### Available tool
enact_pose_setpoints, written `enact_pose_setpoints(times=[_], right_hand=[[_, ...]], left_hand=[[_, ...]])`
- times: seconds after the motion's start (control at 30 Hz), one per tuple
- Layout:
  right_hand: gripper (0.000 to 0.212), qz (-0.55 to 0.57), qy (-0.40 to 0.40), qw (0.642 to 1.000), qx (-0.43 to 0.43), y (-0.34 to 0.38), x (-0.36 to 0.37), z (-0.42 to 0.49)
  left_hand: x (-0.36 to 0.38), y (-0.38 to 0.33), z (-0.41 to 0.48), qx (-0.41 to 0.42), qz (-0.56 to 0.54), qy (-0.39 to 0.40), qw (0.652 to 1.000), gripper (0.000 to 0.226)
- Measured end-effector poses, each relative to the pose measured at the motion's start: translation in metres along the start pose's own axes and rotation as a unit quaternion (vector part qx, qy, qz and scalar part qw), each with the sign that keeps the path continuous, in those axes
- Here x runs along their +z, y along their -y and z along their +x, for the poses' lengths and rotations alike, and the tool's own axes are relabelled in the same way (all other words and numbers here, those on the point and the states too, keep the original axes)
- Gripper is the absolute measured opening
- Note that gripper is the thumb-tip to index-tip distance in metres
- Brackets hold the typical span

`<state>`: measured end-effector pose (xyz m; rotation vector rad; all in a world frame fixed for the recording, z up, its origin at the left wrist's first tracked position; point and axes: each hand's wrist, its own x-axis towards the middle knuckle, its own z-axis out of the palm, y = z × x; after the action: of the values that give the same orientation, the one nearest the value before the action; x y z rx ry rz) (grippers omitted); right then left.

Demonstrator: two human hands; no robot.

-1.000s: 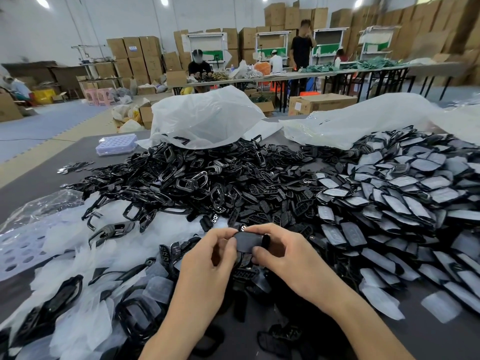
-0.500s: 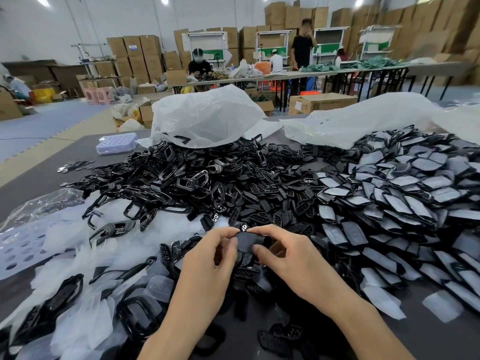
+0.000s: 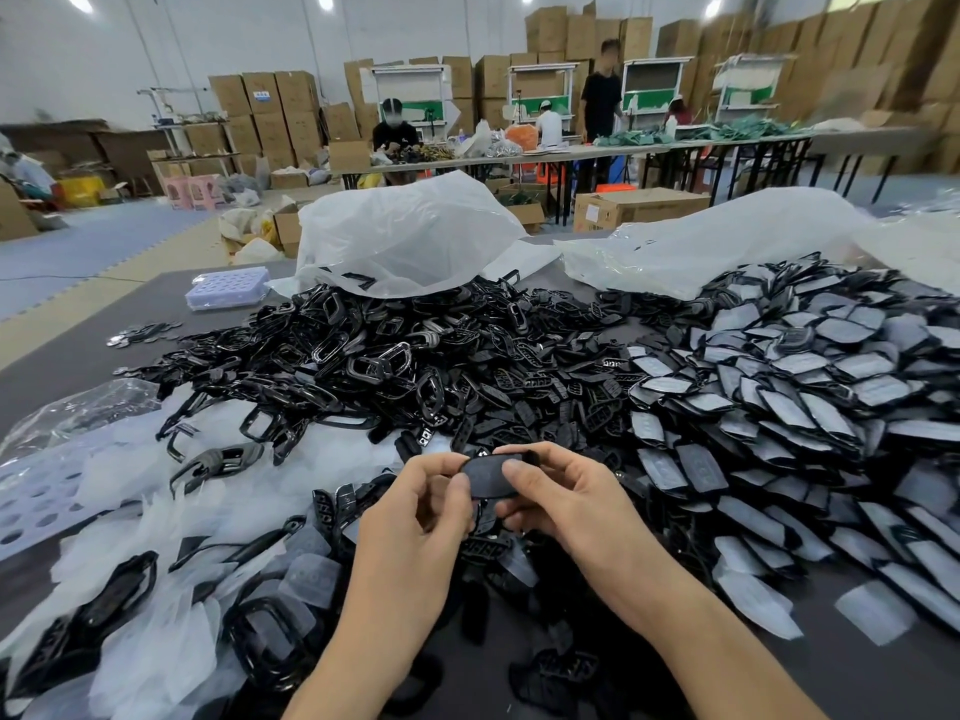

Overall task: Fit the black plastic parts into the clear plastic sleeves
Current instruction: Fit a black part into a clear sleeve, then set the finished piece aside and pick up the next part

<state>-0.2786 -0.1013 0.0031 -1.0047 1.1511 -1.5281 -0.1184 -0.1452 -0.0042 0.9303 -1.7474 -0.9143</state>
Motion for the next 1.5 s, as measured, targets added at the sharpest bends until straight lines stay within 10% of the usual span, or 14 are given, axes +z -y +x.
enact_pose_setpoints(times=[0.33, 0.5, 0.7, 0.93, 1.13, 1.5], right_hand=[[0.007, -0.155, 0.023, 0.987, -0.035, 0.008, -0.003, -0.014], [0.004, -0.068, -0.197, 0.967, -0.145, 0.036, -0.039, -0.005], [0.082, 0.07, -0.417, 0.889, -0.176, 0.066, -0.091, 0.001], [0.051, -0.226, -0.26, 0.928, -0.138, 0.012, -0.035, 0.0], [0.048, -0.595, -0.075, 0.796, -0.076, -0.02, -0.003, 0.015], [0.033, -0.631, -0.061, 0.769, -0.089, -0.024, -0.009, 0.01]], left_hand=[[-0.009, -0.002, 0.002, 0.036, 0.03, 0.013, 0.999, 0.021], [0.001, -0.003, -0.005, 0.061, 0.105, 0.061, 0.991, 0.029], [0.001, 0.004, -0.012, 0.108, 0.379, 0.202, 0.897, 0.075], [0.003, 0.01, -0.006, 0.1, 0.467, 0.192, 0.857, 0.071], [-0.003, 0.021, 0.003, 0.143, 0.47, 0.087, 0.867, 0.033], [-0.006, 0.016, 0.005, 0.13, 0.395, 0.019, 0.909, 0.015]])
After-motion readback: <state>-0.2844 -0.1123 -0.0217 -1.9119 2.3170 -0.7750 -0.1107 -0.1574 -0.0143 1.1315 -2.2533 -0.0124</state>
